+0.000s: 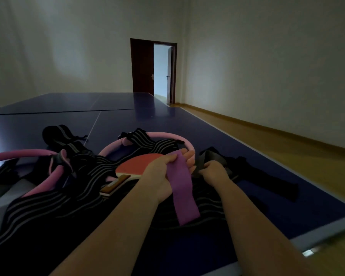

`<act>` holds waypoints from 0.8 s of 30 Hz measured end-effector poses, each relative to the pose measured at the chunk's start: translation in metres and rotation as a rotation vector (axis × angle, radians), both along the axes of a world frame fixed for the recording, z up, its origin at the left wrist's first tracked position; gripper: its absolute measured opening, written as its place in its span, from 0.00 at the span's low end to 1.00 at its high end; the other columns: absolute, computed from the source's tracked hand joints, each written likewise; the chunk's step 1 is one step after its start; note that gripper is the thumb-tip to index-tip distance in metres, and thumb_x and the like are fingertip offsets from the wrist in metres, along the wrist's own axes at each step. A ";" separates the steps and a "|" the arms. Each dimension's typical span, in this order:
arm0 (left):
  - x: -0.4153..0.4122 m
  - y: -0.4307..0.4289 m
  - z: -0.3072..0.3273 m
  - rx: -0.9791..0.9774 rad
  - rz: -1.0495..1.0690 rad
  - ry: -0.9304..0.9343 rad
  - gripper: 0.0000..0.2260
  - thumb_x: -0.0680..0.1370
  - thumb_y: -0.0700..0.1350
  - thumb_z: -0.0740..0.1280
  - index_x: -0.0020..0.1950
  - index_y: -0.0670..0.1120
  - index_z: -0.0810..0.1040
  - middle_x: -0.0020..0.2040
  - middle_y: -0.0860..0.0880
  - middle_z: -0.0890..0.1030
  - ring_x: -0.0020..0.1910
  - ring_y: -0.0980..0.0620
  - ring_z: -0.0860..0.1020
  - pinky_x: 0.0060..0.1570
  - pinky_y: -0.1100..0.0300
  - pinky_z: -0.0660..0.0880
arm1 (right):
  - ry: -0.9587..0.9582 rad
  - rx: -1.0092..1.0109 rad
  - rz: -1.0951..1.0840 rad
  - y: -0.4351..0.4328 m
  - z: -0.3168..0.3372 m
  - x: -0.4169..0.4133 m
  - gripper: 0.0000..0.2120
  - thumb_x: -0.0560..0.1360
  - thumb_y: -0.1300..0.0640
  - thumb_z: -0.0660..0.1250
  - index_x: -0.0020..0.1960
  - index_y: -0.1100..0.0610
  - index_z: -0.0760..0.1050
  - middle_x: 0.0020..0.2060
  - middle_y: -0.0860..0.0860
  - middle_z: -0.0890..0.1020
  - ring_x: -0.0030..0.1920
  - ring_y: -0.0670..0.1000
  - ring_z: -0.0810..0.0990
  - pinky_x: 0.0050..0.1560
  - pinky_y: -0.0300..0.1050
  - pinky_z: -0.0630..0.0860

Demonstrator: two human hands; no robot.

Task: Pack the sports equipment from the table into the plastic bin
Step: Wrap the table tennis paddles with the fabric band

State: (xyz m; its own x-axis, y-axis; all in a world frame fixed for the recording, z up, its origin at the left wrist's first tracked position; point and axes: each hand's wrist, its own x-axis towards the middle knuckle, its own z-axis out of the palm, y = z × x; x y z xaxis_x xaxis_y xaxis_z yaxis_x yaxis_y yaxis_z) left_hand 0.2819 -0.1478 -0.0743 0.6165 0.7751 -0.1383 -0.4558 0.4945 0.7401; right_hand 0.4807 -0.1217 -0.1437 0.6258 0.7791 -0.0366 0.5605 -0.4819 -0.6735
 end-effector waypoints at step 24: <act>-0.076 -0.002 0.049 0.291 0.389 -0.059 0.14 0.83 0.41 0.60 0.65 0.39 0.77 0.57 0.39 0.83 0.53 0.41 0.80 0.61 0.45 0.75 | 0.280 0.812 0.588 -0.076 0.148 -0.123 0.05 0.75 0.57 0.72 0.41 0.54 0.78 0.34 0.45 0.80 0.38 0.43 0.78 0.44 0.41 0.75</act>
